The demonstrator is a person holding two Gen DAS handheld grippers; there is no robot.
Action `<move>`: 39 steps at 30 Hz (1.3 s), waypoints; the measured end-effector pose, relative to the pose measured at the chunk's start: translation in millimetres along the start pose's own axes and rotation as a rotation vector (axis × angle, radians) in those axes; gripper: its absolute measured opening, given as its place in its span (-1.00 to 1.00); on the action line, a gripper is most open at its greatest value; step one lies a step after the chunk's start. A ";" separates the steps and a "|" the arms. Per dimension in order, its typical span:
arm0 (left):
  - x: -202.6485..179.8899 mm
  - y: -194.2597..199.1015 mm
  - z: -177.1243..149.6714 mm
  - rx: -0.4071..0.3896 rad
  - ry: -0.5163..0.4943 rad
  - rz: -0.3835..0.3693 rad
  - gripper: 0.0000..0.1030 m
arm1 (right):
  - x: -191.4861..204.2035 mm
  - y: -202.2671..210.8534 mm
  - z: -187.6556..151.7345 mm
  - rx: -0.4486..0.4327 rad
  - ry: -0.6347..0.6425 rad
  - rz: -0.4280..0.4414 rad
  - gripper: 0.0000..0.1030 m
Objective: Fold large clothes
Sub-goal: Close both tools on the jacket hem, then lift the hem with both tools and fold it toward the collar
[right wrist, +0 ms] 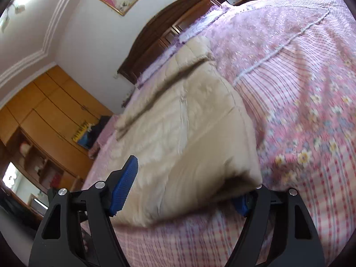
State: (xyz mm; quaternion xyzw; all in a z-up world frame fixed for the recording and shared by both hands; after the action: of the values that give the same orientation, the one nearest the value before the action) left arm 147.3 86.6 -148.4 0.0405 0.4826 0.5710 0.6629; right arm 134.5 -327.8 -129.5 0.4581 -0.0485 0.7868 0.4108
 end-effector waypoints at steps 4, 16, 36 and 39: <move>2.6 17.9 -21.5 -0.032 0.041 -0.020 0.90 | 5.8 1.8 -8.7 0.011 -0.002 0.007 0.36; 8.4 24.2 -18.2 -0.111 0.054 0.001 0.50 | 11.4 8.4 -17.2 -0.005 0.021 -0.008 0.09; 17.7 31.9 -18.6 -0.111 0.029 0.143 -0.70 | 1.7 16.9 -7.3 -0.102 -0.002 -0.139 -0.72; 11.1 39.3 -16.5 -0.125 -0.001 0.153 -0.73 | 5.7 13.8 -6.2 -0.089 0.014 -0.155 -0.76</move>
State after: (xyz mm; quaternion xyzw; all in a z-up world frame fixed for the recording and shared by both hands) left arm 106.5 100.8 -139.9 0.0361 0.4409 0.6490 0.6190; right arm 119.4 -330.7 -124.6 0.4360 -0.0450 0.7530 0.4908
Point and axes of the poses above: each gripper's, at about its wrist camera, not at the fingertips, and y roughly against the way its jaws point, x to its left, z to its top, the point moved 4 cm from there along -y, roughly the way its jaws point, and after that the axes turned 7 degrees about z, right-handed, at the moved point
